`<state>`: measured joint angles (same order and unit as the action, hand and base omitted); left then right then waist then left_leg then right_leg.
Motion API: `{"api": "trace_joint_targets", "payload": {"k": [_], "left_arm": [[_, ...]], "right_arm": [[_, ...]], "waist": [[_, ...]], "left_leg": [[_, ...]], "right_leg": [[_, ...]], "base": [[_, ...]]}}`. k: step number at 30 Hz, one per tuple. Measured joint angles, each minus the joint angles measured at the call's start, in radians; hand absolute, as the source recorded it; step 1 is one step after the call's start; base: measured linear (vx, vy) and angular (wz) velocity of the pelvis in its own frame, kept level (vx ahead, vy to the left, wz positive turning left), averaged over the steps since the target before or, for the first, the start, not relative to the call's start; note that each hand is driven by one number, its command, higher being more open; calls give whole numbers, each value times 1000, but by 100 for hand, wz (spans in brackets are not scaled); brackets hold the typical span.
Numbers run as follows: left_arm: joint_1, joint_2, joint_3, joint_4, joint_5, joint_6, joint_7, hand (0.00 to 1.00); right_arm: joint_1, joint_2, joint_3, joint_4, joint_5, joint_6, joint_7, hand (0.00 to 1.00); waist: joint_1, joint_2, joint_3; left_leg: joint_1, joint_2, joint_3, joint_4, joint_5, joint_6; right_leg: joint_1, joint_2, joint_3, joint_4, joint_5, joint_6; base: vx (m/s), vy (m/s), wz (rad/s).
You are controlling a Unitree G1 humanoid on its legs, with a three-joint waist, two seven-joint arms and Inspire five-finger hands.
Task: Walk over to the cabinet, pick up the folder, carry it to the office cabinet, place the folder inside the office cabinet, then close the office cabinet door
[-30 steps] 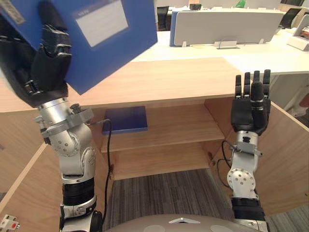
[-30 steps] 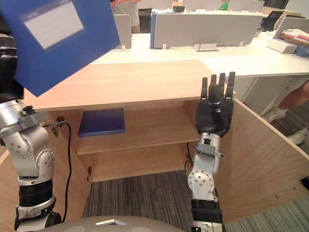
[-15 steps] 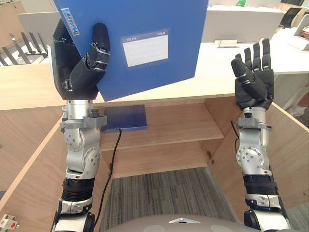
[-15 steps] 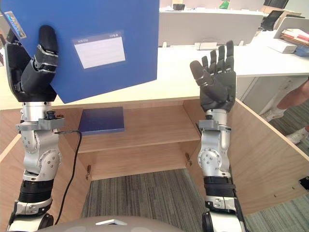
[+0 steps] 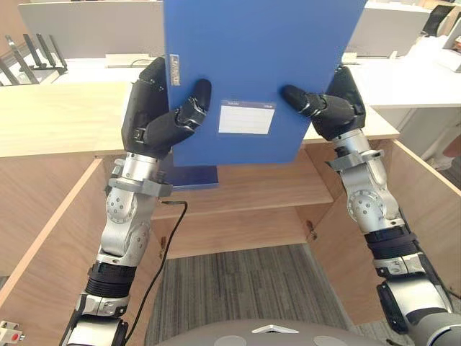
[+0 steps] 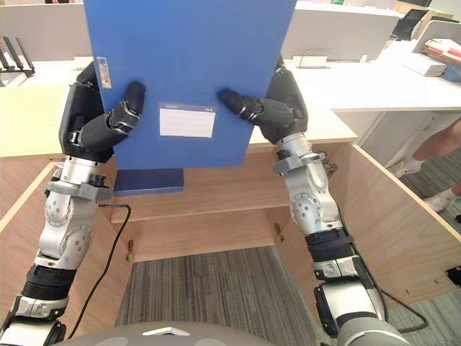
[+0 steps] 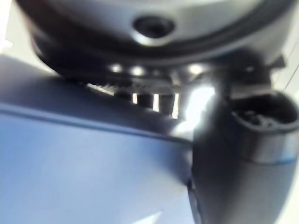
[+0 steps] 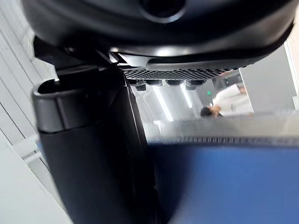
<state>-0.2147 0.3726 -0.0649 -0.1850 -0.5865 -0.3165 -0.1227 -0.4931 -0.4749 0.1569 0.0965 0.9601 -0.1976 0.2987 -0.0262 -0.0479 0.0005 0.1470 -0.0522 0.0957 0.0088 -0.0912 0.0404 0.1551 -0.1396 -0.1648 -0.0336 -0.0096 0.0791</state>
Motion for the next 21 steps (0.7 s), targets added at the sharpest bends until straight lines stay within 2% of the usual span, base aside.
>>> {"api": "trace_joint_targets", "payload": {"k": [4,9,10,14,17,21], "left_arm": [[0,20,4,0,-14,-1,0,0],[0,37,5,1,-46,-2,0,0],[0,45,4,1,-57,-2,-2,0],[-1,106,2,54,-173,-5,-58,0],[-1,146,-22,136,-282,22,-93,0],[-1,172,-46,177,-329,41,-113,0]], "right_arm": [[-55,-49,66,10,8,17,42,100],[-103,-81,114,32,39,19,45,100],[-117,-82,123,44,40,19,45,0],[-170,-116,213,84,91,23,51,0],[-192,-118,281,133,153,49,60,0],[-190,-111,309,162,177,62,61,0]], "waist": [[7,-4,2],[21,-5,2],[22,-5,2],[23,-6,0],[28,-6,0],[43,-6,0]], "left_leg": [[0,0,0,-1,0,0],[-5,0,2,-1,0,0],[-6,0,3,-1,0,0],[-25,1,4,5,1,0],[-34,4,4,10,1,-1],[-37,9,3,14,1,-1]], "right_leg": [[-1,0,0,1,0,0],[-10,0,2,6,1,1],[-12,0,3,7,1,1],[-17,1,3,-17,14,-1],[-17,5,2,-31,21,-4],[-15,11,2,-39,29,-10]], "base": [[0,0,0],[0,0,0],[0,0,0],[-6,-9,-1],[-26,-49,0],[-14,-40,-1]]}}
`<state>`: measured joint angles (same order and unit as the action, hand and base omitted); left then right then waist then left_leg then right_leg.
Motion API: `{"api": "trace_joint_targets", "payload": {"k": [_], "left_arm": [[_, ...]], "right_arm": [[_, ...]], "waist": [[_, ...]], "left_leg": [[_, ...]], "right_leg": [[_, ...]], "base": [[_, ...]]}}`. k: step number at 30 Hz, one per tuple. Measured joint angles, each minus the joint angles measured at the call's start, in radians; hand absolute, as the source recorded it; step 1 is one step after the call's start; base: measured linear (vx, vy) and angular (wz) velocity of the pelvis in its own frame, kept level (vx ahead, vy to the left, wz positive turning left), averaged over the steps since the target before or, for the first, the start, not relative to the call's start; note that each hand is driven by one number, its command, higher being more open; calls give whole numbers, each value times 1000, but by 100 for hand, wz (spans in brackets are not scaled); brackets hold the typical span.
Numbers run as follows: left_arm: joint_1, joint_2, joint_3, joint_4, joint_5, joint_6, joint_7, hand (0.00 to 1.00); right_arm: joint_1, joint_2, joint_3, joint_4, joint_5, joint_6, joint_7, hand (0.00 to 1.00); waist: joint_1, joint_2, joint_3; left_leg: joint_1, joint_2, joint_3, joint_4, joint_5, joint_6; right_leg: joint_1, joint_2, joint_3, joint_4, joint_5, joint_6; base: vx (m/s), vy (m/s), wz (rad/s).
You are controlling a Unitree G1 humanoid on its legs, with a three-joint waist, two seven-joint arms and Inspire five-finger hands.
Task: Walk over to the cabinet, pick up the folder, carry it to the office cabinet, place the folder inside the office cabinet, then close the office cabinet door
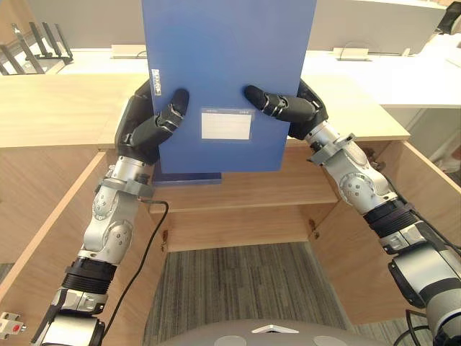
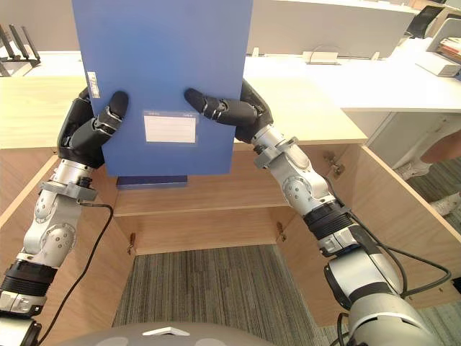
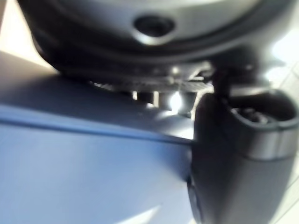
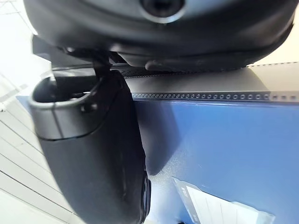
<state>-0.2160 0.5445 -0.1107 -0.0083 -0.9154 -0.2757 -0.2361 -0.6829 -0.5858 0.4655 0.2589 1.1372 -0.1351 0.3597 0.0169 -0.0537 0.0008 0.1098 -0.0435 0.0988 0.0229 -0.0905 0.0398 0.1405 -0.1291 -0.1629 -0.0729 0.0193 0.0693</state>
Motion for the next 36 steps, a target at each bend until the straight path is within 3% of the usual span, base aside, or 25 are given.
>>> {"api": "trace_joint_targets", "payload": {"k": [4,5,10,16,20,22,24,25,27,29,32,36], "left_arm": [[6,17,-14,8,-16,0,-30,0],[23,22,-14,4,-16,-6,-35,100],[146,5,-20,-35,-22,11,-45,100],[333,7,-51,-8,-69,47,-116,100],[430,23,-142,167,-89,105,-211,100],[462,5,-180,273,-6,141,-233,100],[489,-56,-194,395,136,163,-235,100],[503,-124,-186,501,219,167,-230,100],[519,-239,-134,674,320,169,-214,100],[499,-337,34,811,399,165,-150,100],[490,-377,244,965,418,165,-66,100],[540,-376,344,1044,478,168,-2,100]], "right_arm": [[45,46,-24,7,13,15,1,0],[73,79,-43,7,9,16,1,0],[190,158,-72,7,-33,14,-12,0],[292,156,-2,8,-74,37,-18,0],[298,87,108,13,-119,84,-17,0],[280,43,171,13,-172,114,-16,0],[247,-18,229,3,-251,138,6,0],[241,-56,243,-22,-296,146,25,0],[241,-116,243,-77,-360,146,51,0],[241,-153,209,-124,-414,146,107,0],[263,-153,158,-208,-462,140,155,0],[304,-154,146,-216,-638,123,180,0]], "waist": [[9,0,0],[8,-1,0],[8,-1,-1],[6,-1,-1],[8,0,-1],[8,-1,-2],[7,-2,-2],[11,-2,-2],[17,-3,-2],[25,-6,-1],[25,-4,0],[33,-2,2]], "left_leg": [[-5,4,-13,9,-1,-1],[-4,4,-13,9,-1,-1],[1,11,-12,15,-5,-8],[-8,16,-10,33,-11,-16],[-20,25,-9,44,-11,-24],[-25,28,-9,43,-8,-28],[-35,29,-9,41,-5,-31],[-37,29,-8,37,-2,-30],[-37,29,-9,31,-1,-31],[-39,32,-16,24,2,-32],[-36,34,-17,22,4,-32],[-36,24,-38,22,7,-28]], "right_leg": [[2,3,-1,1,1,-1],[3,3,-1,3,1,-1],[4,8,0,14,1,-2],[9,13,1,4,1,-1],[5,22,1,-1,1,-2],[0,26,1,-1,1,-2],[-12,27,1,0,1,-2],[-17,27,1,0,1,-2],[-18,27,1,0,1,-1],[-23,29,-2,3,1,-1],[-20,29,-5,3,0,-2],[-14,25,-29,5,0,-1]], "base": [[-18,-42,6],[-26,-46,3],[-29,-31,0],[-55,-53,-2],[-61,-68,-2],[-55,-61,-1],[-39,-35,-2],[0,0,0],[2,-2,5],[0,-17,5],[1,-10,-1],[1,-2,15]]}}
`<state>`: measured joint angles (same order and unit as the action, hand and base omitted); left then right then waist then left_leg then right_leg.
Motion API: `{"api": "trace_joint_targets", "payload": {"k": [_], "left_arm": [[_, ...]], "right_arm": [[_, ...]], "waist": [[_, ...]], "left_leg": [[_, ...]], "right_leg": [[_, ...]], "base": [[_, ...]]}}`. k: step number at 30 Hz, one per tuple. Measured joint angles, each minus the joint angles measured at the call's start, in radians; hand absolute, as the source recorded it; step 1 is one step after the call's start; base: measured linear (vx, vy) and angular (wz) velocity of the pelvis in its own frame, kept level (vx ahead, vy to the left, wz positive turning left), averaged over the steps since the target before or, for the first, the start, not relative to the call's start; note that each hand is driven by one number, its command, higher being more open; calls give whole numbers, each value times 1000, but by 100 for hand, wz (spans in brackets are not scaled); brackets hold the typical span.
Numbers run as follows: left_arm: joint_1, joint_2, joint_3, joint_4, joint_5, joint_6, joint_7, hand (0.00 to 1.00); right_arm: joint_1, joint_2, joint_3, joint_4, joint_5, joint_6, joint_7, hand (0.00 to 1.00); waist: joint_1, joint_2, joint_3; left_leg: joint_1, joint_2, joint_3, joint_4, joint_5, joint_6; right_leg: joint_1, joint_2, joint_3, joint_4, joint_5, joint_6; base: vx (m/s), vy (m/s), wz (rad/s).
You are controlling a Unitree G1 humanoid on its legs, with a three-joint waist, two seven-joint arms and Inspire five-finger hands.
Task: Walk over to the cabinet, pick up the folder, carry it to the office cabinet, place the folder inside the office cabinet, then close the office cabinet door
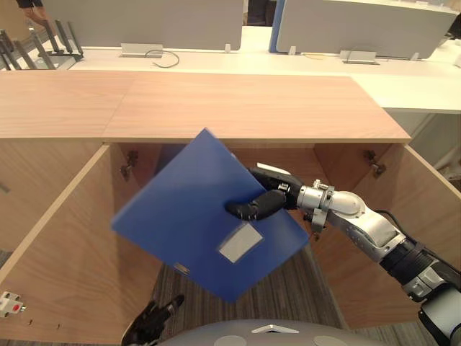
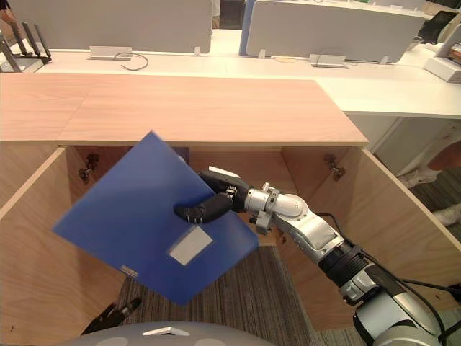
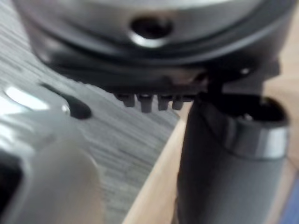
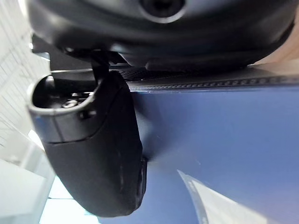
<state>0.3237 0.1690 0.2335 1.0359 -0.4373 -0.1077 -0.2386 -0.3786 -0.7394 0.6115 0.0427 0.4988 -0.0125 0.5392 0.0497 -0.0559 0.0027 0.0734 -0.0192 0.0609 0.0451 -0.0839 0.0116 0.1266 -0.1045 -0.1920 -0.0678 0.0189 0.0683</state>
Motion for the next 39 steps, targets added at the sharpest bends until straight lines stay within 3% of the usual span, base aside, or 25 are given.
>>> {"api": "trace_joint_targets", "payload": {"k": [2,8,15,19,21,24,26,30,32,36,39], "left_arm": [[21,-9,30,20,18,3,14,100],[42,-47,81,29,24,7,29,100],[35,-73,68,20,0,6,31,100],[35,-73,16,-3,-4,4,35,100],[35,-76,6,-13,-26,4,33,100],[30,-76,-11,-27,-32,4,33,100],[17,-77,-15,-34,-33,4,36,100],[-5,-80,-32,-69,-35,5,57,100],[-10,-82,-34,-84,-41,5,65,100],[-9,-93,-57,-116,-42,10,95,100],[-10,-102,-71,-140,-42,26,107,100]], "right_arm": [[34,1,1,23,-123,-3,0,0],[80,17,1,188,-301,-24,-5,0],[79,156,-59,557,-530,-41,-114,0],[72,251,-208,802,-590,-42,-199,0],[54,299,-305,914,-545,-38,-241,0],[11,398,-516,1067,-327,-31,-339,0],[-29,463,-646,1143,-97,-30,-425,0],[-60,518,-769,1147,257,-46,-510,0],[-94,548,-823,1147,378,-66,-532,0],[-142,647,-968,1091,731,-170,-563,0],[-149,696,-1016,1028,857,-223,-573,0]], "waist": [[12,0,2],[29,-2,18],[33,17,43],[55,36,57],[59,45,63],[60,54,70],[65,59,76],[94,62,104],[97,60,115],[123,57,130],[135,57,131]], "left_leg": [[0,-6,-17,-1,3,5],[2,-30,-41,-27,29,17],[6,-45,-66,-68,63,21],[2,-51,-84,-69,66,25],[0,-58,-97,-70,68,26],[-22,-65,-124,-70,79,28],[-36,-68,-157,-65,83,29],[-53,-74,-211,-55,90,24],[-65,-73,-232,-55,98,21],[-67,-76,-266,-75,119,15],[-66,-76,-278,-90,129,11]], "right_leg": [[1,-6,-16,7,0,0],[0,-29,-38,15,-6,9],[-6,-45,-60,34,-22,21],[-3,-48,-79,30,-24,24],[-3,-49,-91,28,-25,25],[-2,-50,-122,20,-24,25],[3,-50,-157,14,-24,25],[19,-51,-210,12,-27,20],[17,-52,-233,13,-28,19],[29,-53,-280,13,-32,14],[30,-54,-298,14,-36,15]], "base": [[-29,26,22],[-50,26,16],[-46,7,11],[0,-2,12],[12,6,21],[28,-9,29],[29,-26,40],[0,-27,45],[-28,-24,41],[-13,0,30],[-8,5,19]]}}
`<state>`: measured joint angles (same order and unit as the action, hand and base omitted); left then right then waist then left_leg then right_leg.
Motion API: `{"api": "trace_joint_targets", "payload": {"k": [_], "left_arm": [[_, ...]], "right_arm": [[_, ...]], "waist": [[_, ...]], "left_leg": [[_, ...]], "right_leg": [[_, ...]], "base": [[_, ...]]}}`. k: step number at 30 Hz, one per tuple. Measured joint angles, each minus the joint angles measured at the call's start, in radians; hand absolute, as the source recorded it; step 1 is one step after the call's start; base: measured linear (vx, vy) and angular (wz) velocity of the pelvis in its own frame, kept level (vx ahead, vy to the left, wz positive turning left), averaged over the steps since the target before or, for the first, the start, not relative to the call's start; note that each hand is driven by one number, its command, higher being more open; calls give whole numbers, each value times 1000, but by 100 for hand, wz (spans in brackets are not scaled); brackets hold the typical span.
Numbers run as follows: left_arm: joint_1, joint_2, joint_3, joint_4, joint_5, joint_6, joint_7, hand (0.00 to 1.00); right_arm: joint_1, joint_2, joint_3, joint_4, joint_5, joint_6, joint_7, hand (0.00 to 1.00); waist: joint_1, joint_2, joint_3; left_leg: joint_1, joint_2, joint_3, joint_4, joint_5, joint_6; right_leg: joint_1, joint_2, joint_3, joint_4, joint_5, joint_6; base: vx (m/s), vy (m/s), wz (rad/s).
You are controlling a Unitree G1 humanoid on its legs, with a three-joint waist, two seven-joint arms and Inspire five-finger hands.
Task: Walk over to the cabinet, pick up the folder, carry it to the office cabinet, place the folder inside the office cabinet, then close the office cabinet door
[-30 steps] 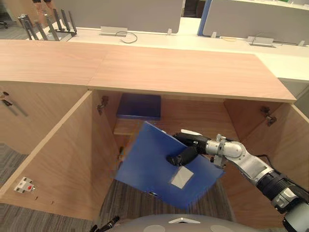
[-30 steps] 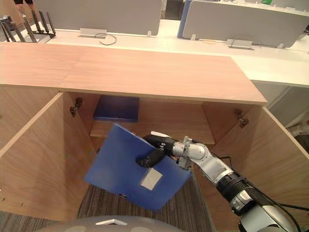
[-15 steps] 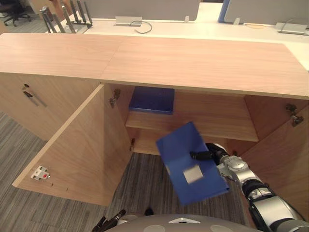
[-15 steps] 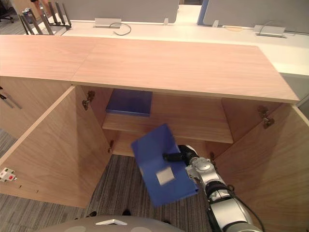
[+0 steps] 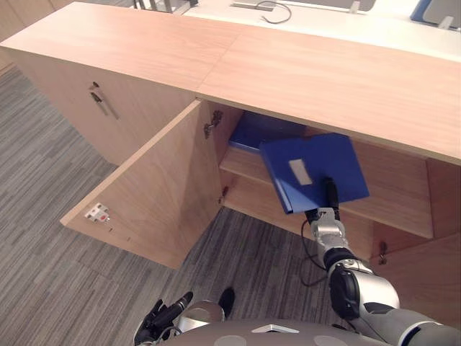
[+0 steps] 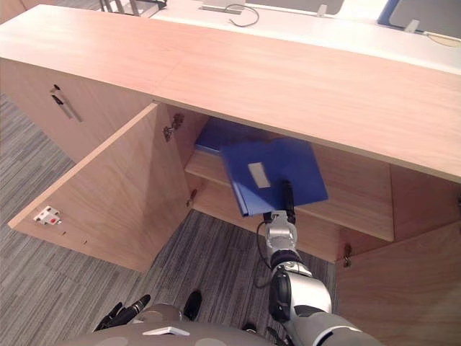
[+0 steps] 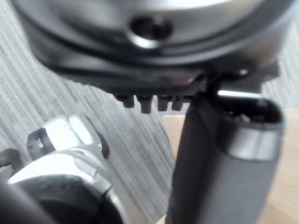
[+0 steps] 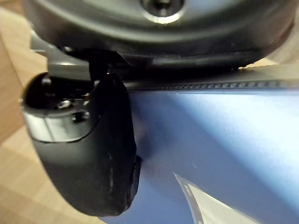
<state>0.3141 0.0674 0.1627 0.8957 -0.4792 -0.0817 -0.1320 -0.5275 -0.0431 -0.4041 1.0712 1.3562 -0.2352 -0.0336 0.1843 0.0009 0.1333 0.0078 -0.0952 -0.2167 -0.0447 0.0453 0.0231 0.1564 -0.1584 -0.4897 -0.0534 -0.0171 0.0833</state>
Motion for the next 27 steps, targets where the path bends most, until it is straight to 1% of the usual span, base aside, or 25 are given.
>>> {"api": "trace_joint_targets", "payload": {"k": [2,4,5,9,11,13,15,17,18,22,23,25,27], "left_arm": [[0,-6,-1,-25,0,0,11,100],[-4,-11,-2,-40,0,0,21,100],[-12,-10,-6,-45,-3,-1,22,100],[-30,-13,-8,-44,-30,0,37,100],[-43,-13,-11,-45,-30,0,40,100],[-45,-11,-20,-50,-30,0,40,100],[-46,-11,-21,-51,-30,-1,46,100],[-46,-14,-21,-50,-30,0,54,100],[-43,-17,-21,-44,-30,0,57,100],[-40,-23,-18,-41,-25,0,60,100],[-39,-26,-17,-40,-25,-2,60,100],[-40,-26,-12,-40,-24,-3,60,100],[-34,-37,-1,-38,-25,-3,64,100]], "right_arm": [[0,37,-32,-51,71,-41,-6,0],[-1,57,-60,-75,85,-62,-16,0],[-1,57,-71,-82,110,-76,-23,0],[-5,68,-108,-114,147,-110,-28,0],[-7,74,-135,-142,162,-129,-37,0],[-7,75,-140,-156,171,-146,-37,0],[-7,79,-156,-187,189,-162,-38,0],[-7,80,-167,-205,189,-172,-38,0],[-7,80,-172,-216,188,-172,-38,0],[-2,81,-172,-230,188,-185,-36,0],[9,86,-171,-249,188,-187,-36,0],[15,91,-166,-284,188,-193,-37,0],[18,91,-163,-290,188,-193,-36,0]], "waist": [[4,0,0],[2,1,0],[3,0,0],[6,0,0],[4,0,-1],[5,0,-1],[2,2,-2],[5,5,-3],[4,10,-6],[-2,16,-10],[1,18,-15],[-8,20,-17],[-9,20,-17]], "left_leg": [[3,0,-9,-9,5,-5],[2,1,-15,-9,4,-8],[2,2,-21,-8,-1,-16],[-1,3,-21,11,-9,-19],[-2,2,-16,28,-19,-32],[-5,2,-13,44,-30,-32],[-29,0,-3,98,-62,-34],[-45,2,26,135,-90,-24],[-51,4,44,155,-107,-21],[-38,1,90,153,-105,-21],[-41,1,110,151,-104,-20],[-72,0,138,177,-106,-21],[-65,6,163,160,-106,-21]], "right_leg": [[3,-2,-9,4,-9,7],[3,-10,-22,18,-21,9],[3,-11,-28,29,-29,7],[7,-10,-32,37,-38,6],[17,-10,-41,37,-41,6],[23,-10,-45,40,-47,4],[22,-11,-53,58,-60,2],[22,-12,-50,65,-66,3],[22,-12,-46,67,-67,4],[15,-28,-10,69,-67,13],[3,-31,5,70,-67,14],[-26,-35,24,70,-60,22],[-40,-35,49,70,-56,28]], "base": [[2,-1,13],[10,5,13],[14,5,16],[14,-1,3],[37,-6,8],[20,-4,5],[15,6,5],[5,11,-6],[7,24,-16],[60,70,-25],[45,59,-27],[41,68,-27],[22,40,-34]]}}
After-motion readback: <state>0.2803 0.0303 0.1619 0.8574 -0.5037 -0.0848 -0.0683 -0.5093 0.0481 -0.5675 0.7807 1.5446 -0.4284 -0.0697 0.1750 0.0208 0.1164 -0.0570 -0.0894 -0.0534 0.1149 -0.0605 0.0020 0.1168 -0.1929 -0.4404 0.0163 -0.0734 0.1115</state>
